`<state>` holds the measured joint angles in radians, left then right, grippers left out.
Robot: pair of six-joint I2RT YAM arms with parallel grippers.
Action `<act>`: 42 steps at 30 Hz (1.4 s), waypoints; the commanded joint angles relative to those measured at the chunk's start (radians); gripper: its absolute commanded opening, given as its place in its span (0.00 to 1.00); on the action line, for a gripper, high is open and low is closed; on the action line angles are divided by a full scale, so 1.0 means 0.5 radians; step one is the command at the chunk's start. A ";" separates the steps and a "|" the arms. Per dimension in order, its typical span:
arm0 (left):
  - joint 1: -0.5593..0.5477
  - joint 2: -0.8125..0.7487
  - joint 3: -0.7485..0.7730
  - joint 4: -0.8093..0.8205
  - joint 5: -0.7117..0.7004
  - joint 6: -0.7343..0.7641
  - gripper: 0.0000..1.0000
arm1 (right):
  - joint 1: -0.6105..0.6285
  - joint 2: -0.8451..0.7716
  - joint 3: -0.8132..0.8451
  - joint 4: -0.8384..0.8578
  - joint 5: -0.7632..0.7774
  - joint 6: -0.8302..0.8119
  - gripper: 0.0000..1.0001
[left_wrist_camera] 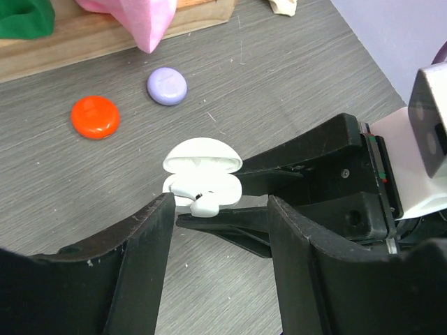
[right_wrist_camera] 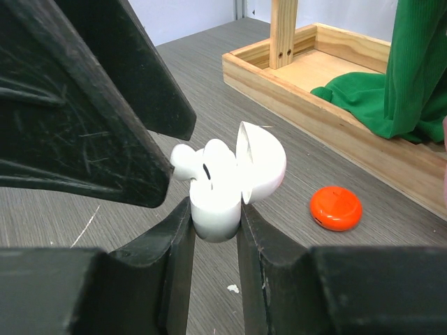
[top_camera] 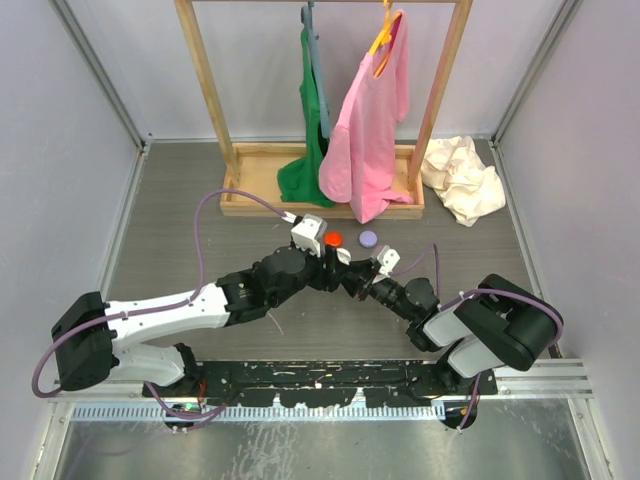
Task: Insert the wireless bluetooth earbuds into the charging case
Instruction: Place the earbud in the charging case.
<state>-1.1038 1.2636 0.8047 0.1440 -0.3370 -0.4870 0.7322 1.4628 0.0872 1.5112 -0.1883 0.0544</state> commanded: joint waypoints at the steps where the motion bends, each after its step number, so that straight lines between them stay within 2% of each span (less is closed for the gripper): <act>1: 0.050 -0.004 0.093 0.064 0.101 -0.011 0.56 | 0.005 -0.050 0.027 0.362 0.001 -0.012 0.06; 7: 0.080 0.051 0.086 0.086 0.211 -0.038 0.49 | 0.006 -0.051 0.026 0.363 0.004 -0.011 0.06; 24: 0.080 -0.076 0.094 -0.004 0.413 -0.127 0.44 | 0.005 -0.054 0.024 0.362 0.004 -0.013 0.07; 35: 0.081 -0.009 0.168 -0.021 0.409 -0.121 0.49 | 0.006 -0.057 0.022 0.363 0.000 -0.014 0.06; 42: 0.137 -0.170 0.159 -0.242 0.269 -0.081 0.55 | 0.006 -0.046 0.031 0.362 -0.057 -0.011 0.06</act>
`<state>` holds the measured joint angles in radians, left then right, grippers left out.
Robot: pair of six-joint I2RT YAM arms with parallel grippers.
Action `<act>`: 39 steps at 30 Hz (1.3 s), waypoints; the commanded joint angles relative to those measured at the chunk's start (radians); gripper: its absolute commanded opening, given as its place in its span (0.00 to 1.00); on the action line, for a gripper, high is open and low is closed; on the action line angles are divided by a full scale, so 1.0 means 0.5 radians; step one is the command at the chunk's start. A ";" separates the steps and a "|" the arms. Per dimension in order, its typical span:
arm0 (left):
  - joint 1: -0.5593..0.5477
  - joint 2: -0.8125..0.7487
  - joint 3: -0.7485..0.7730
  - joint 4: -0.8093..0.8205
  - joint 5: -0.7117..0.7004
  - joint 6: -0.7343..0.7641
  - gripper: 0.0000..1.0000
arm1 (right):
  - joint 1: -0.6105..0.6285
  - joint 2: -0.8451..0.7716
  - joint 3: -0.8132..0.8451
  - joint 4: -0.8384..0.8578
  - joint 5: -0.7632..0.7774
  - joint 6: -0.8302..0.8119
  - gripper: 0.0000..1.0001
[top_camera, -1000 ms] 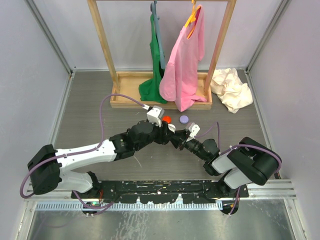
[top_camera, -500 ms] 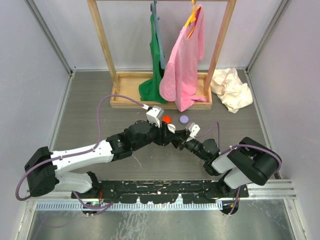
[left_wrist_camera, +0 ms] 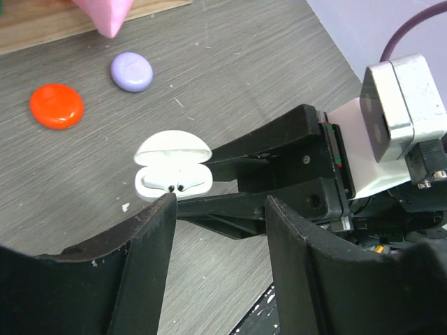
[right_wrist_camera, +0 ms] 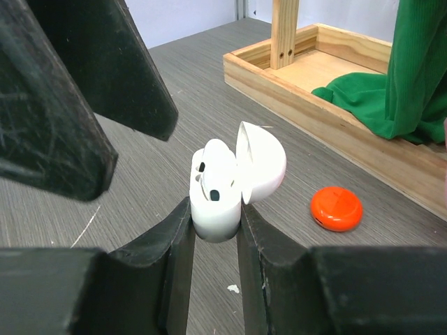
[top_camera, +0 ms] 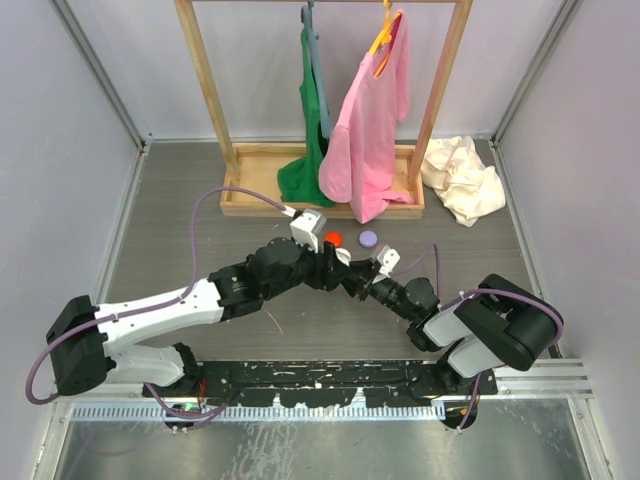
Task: Insert the wireless bluetooth earbuds into the charging case
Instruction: Place the earbud in the charging case, then close the charging case.
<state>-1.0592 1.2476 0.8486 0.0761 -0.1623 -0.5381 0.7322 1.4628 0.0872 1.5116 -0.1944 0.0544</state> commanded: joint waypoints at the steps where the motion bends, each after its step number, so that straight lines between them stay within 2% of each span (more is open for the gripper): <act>1: 0.073 -0.159 0.072 -0.145 -0.067 0.014 0.56 | 0.008 -0.045 0.034 0.362 -0.055 -0.013 0.06; 3: 0.131 -0.194 0.084 -0.227 -0.022 -0.005 0.58 | 0.004 -0.042 0.039 0.361 -0.088 -0.015 0.06; 9: 0.353 -0.291 0.065 -0.327 0.346 -0.108 0.68 | 0.005 -0.001 0.067 0.361 -0.282 -0.026 0.06; 14: 0.497 -0.305 0.045 -0.343 0.602 -0.191 0.71 | 0.004 -0.013 0.086 0.363 -0.452 -0.010 0.07; 22: 0.607 -0.204 -0.013 -0.192 0.953 -0.349 0.70 | 0.005 -0.026 0.117 0.362 -0.621 0.052 0.08; 29: 0.607 -0.057 -0.007 -0.138 1.084 -0.383 0.69 | 0.005 -0.057 0.111 0.361 -0.630 0.072 0.08; 39: 0.616 0.009 -0.049 0.050 1.332 -0.430 0.61 | 0.005 -0.051 0.111 0.361 -0.619 0.078 0.08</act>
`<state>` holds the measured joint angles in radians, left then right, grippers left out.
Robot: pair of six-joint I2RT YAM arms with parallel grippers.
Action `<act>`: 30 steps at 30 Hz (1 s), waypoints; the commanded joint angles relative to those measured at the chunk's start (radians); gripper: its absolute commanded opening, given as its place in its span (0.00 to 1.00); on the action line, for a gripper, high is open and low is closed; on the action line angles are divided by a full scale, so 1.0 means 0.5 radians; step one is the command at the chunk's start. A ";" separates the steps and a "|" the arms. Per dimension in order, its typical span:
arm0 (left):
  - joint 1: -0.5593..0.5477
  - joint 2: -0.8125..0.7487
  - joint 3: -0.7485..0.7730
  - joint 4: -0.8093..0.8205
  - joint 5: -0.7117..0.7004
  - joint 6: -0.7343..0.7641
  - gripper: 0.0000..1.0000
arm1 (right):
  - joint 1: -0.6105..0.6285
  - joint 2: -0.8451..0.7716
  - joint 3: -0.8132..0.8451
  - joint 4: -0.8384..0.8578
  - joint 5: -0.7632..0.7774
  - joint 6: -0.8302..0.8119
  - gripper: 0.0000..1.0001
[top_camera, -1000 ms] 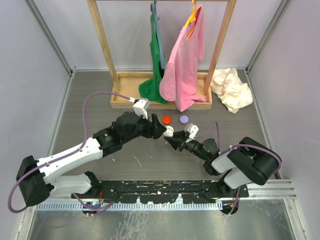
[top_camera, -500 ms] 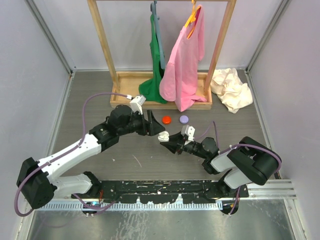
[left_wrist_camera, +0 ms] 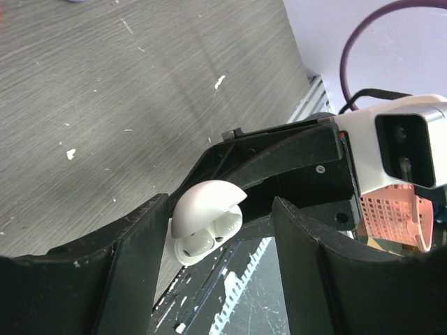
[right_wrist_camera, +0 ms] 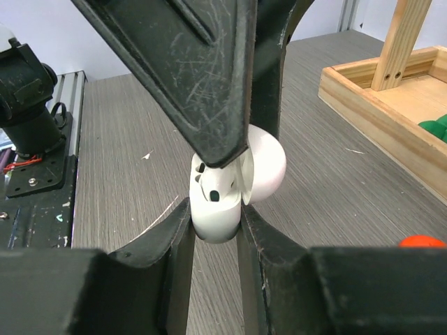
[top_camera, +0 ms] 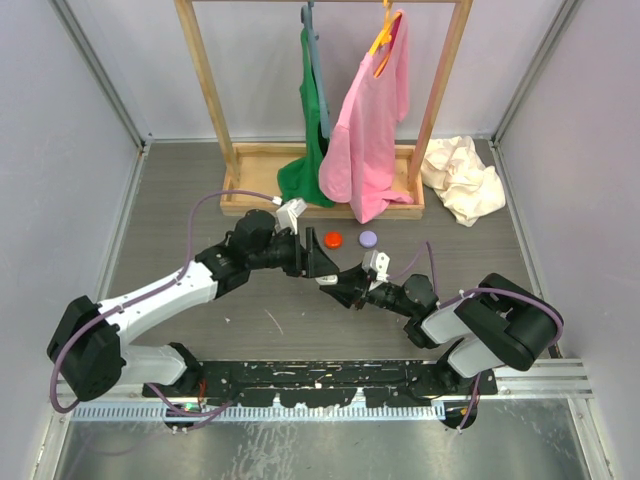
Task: Insert the wireless bluetooth earbuds into the charging case
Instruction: Close the charging case.
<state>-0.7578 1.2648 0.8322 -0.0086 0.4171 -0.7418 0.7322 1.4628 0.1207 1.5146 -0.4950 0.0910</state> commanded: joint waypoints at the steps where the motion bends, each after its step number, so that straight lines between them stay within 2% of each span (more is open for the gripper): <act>1: 0.021 -0.030 -0.027 0.251 0.209 -0.034 0.61 | 0.004 -0.051 0.045 0.355 -0.018 0.004 0.08; 11: 0.051 -0.104 -0.101 0.397 0.381 -0.061 0.56 | 0.006 -0.027 0.043 0.355 0.003 -0.007 0.08; 23: 0.092 -0.348 -0.207 0.477 0.377 -0.006 0.56 | 0.006 0.025 0.071 0.356 -0.032 0.008 0.08; 27: 0.112 -0.435 -0.194 0.315 0.248 0.073 0.66 | 0.005 0.036 0.074 0.355 -0.013 0.026 0.08; 30: 0.114 -0.522 -0.144 0.025 0.042 0.181 0.69 | 0.005 0.046 0.082 0.355 0.004 0.048 0.08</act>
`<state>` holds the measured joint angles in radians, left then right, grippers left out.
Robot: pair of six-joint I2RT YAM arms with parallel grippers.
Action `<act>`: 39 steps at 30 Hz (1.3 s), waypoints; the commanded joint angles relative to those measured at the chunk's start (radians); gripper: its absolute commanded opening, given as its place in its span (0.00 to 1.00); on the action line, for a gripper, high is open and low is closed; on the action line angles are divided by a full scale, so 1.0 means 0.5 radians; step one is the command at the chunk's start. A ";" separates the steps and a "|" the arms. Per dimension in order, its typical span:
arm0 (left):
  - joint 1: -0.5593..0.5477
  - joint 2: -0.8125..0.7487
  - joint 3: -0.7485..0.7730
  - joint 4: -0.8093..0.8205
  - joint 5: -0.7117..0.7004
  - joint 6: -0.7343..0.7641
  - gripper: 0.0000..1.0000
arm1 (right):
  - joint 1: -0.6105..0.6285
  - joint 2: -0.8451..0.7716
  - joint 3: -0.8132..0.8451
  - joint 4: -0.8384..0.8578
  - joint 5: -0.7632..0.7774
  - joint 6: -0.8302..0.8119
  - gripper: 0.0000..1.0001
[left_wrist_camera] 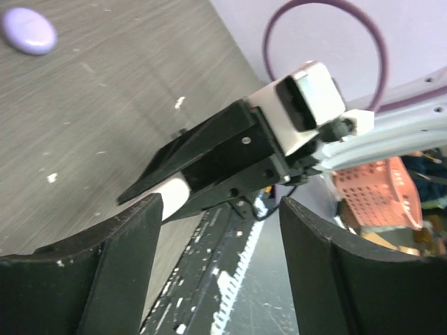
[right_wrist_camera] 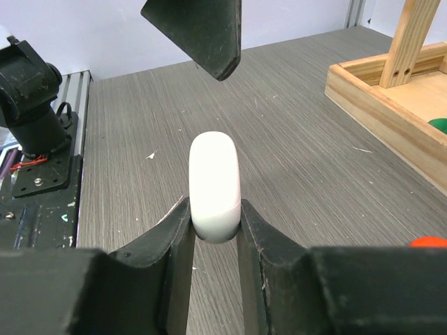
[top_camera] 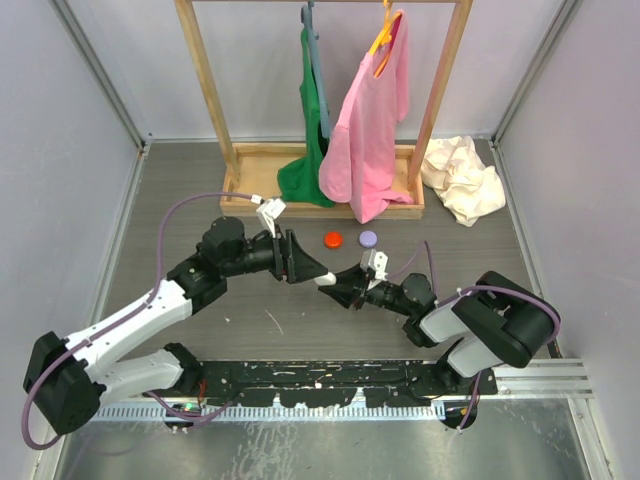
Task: Insert the wireless bluetooth earbuds into the charging case
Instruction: Close the charging case, then place the charging case at the center of the board.
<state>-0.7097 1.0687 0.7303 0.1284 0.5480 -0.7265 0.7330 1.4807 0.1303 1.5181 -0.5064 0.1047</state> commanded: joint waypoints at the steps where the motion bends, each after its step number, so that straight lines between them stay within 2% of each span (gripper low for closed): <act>1: 0.019 -0.162 0.089 -0.373 -0.323 0.195 0.71 | 0.002 0.007 0.064 0.348 0.034 0.028 0.08; 6: 0.018 -0.313 0.252 -0.953 -0.884 0.396 0.76 | -0.033 -0.025 0.082 0.299 0.091 0.148 0.08; 9: 0.018 -0.388 0.378 -1.275 -1.166 0.504 0.79 | -0.092 -0.081 0.108 0.120 0.139 0.269 0.08; 14: 0.019 -0.465 0.540 -1.680 -1.595 0.648 0.83 | -0.150 -0.337 0.203 -0.630 0.276 0.332 0.08; 17: 0.017 -0.494 0.600 -1.825 -1.706 0.695 0.84 | -0.196 -0.512 0.281 -1.117 0.403 0.363 0.09; 22: 0.018 -0.623 0.569 -1.870 -1.833 0.845 0.87 | -0.314 -0.672 0.319 -1.614 0.474 0.457 0.09; 28: 0.022 -0.720 0.429 -1.749 -2.016 0.900 0.92 | -0.429 -0.657 0.396 -1.939 0.467 0.571 0.11; 33: 0.121 -0.754 0.358 -1.731 -2.016 0.918 0.93 | -0.480 -0.483 0.491 -2.001 0.500 0.712 0.13; 39: 0.191 -0.848 0.290 -1.711 -1.997 0.911 0.93 | -0.538 -0.074 0.722 -2.081 0.431 0.859 0.14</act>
<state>-0.6395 0.6861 0.8848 -0.7788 -0.4335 -0.2878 0.4805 1.3468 0.3977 0.4831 -0.2783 0.4583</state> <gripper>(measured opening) 0.928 0.328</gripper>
